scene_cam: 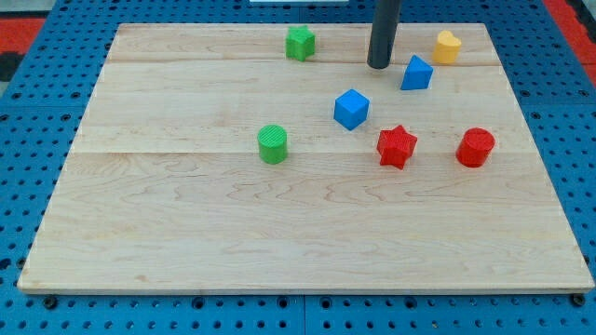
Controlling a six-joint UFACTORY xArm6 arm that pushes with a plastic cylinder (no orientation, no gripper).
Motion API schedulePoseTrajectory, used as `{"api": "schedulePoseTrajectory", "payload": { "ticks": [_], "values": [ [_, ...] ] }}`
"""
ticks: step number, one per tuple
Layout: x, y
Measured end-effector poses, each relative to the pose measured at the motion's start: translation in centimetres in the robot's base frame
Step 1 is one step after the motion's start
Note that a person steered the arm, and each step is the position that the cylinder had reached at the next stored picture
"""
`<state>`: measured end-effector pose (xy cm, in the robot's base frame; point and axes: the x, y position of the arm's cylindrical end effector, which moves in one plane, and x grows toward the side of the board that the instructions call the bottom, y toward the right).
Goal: Point your arm above blue triangle
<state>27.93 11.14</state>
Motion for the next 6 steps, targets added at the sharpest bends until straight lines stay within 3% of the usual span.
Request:
{"api": "schedulePoseTrajectory", "payload": {
  "ticks": [2,3,5,6],
  "values": [
    [-1.4,-2.1],
    [0.1,-1.7],
    [-0.6,5.9],
    [1.1,8.7]
  ]
}}
